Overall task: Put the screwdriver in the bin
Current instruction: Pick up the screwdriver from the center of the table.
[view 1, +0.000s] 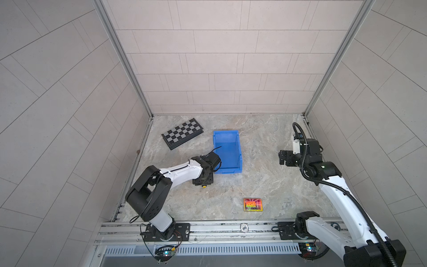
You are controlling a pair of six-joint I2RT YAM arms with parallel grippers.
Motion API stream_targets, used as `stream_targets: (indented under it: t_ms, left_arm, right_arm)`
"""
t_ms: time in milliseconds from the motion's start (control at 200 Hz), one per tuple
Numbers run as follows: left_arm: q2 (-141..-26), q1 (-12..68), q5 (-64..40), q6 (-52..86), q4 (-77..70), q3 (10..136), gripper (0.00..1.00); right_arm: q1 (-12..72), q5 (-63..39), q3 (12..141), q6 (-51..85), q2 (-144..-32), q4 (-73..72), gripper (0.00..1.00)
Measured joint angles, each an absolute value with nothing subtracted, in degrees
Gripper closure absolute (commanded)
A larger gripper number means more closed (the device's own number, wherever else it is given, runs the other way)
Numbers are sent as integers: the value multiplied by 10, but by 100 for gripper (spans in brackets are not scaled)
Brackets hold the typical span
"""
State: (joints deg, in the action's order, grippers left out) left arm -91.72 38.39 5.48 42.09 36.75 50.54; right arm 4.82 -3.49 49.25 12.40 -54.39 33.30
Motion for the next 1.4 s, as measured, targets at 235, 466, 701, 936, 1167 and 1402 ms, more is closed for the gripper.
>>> stream_targets:
  t_ms: [235,466,701,936,1167,1402]
  left_arm:
    - [-924,384,54,423,368,505,61]
    - [-937,384,54,424,369,512,62]
    - [-950,384,58,415,381,529,87]
    - [-933,384,84,415,401,542,87]
    - [-895,384,107,410,436,585,85]
    - [-842,380,138,398,477,629,88]
  right_arm:
    - [48,-32,493,120,-542,334,2]
    - [48,-23,493,116,-533,337,2]
    - [48,-11,493,107,-522,339,2]
    - [48,-3,493,103,-516,342,2]
    - [48,7,493,97,-508,342,2]
    - [48,12,493,94,-501,343,2]
